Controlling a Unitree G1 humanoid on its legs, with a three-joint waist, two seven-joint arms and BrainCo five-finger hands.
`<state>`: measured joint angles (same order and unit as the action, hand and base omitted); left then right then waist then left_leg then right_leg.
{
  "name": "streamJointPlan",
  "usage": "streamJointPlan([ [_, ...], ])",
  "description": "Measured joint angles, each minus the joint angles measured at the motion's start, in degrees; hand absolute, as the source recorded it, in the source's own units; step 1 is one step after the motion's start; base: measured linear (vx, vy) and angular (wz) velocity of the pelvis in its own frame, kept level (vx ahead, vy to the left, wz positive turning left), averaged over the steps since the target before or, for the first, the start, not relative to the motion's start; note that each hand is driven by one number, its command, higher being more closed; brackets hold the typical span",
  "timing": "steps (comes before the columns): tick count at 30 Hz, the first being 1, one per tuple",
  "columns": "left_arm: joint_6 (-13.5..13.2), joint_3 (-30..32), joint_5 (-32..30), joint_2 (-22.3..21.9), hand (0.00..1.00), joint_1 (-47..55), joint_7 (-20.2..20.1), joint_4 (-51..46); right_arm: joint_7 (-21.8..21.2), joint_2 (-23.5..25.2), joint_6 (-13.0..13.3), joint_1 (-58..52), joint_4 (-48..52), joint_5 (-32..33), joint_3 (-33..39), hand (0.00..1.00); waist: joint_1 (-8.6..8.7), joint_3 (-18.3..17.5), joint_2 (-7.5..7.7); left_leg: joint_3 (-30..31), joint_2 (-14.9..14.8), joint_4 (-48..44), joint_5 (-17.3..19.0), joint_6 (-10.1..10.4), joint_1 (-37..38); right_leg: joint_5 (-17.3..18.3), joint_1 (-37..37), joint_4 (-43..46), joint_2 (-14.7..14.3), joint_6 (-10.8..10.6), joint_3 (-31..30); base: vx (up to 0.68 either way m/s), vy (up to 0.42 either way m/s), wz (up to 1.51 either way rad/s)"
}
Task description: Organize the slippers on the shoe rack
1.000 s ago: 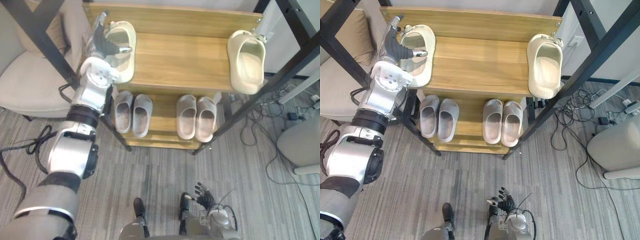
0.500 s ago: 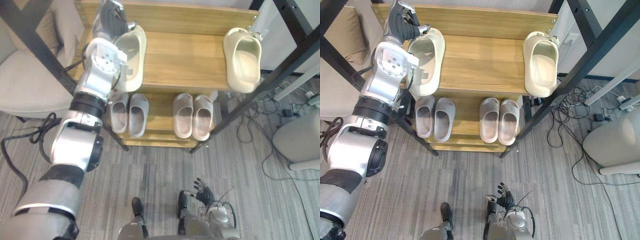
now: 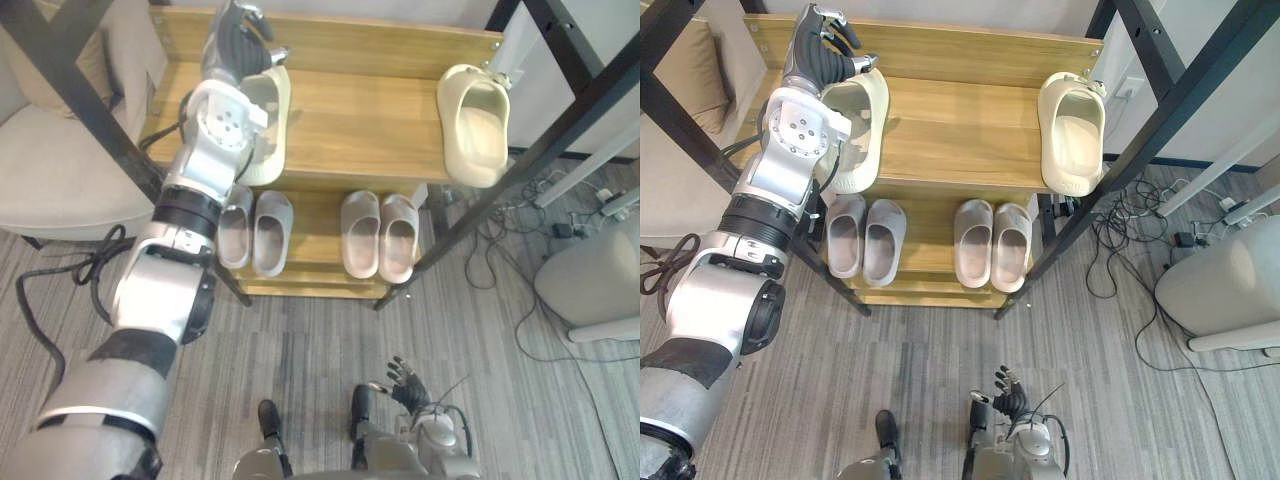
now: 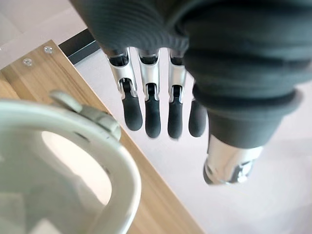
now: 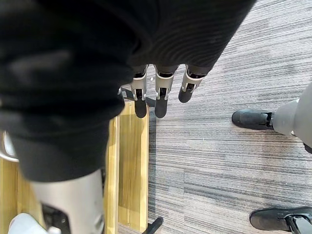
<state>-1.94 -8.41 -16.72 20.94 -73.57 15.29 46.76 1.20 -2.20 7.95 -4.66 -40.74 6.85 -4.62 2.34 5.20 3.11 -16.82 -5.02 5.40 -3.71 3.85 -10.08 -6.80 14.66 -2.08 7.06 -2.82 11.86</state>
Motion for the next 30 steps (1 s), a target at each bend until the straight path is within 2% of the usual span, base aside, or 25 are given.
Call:
streamJointPlan([
  [8, -1.7, 0.1, 1.3, 0.0, 0.0, 3.6, 3.6, -11.4, 0.3, 0.0, 0.0, -0.4, 1.8, 0.0, 0.0, 0.0, -0.54, -0.4, -0.15, 0.8, 0.0, -0.3, 0.0, 0.0, 0.1, 0.0, -0.8, -0.3, 0.0, 0.0, 0.6, 0.0, 0.006, 0.04],
  [11, -1.8, 0.4, 1.0, 0.0, 0.0, 6.1, 3.6, -11.8, 0.8, 0.0, 0.0, -0.4, 1.6, 0.0, 0.0, 0.0, -1.19, -0.5, -0.17, 1.2, 0.0, -0.5, 0.0, 0.0, 0.1, 0.0, -0.9, -0.3, 0.0, 0.0, 0.8, -0.02, 0.004, 0.04],
  [30, 0.1, 1.8, -3.7, 0.7, 0.0, 10.9, 3.0, -10.3, 1.5, 0.0, 0.0, 0.4, -0.7, -0.1, 0.1, 0.0, -1.73, -0.6, -0.4, 2.6, 0.4, -0.6, -0.7, -0.1, -1.9, 0.0, 0.2, -0.2, 0.2, 0.0, 1.9, -0.01, 0.008, 0.04],
])
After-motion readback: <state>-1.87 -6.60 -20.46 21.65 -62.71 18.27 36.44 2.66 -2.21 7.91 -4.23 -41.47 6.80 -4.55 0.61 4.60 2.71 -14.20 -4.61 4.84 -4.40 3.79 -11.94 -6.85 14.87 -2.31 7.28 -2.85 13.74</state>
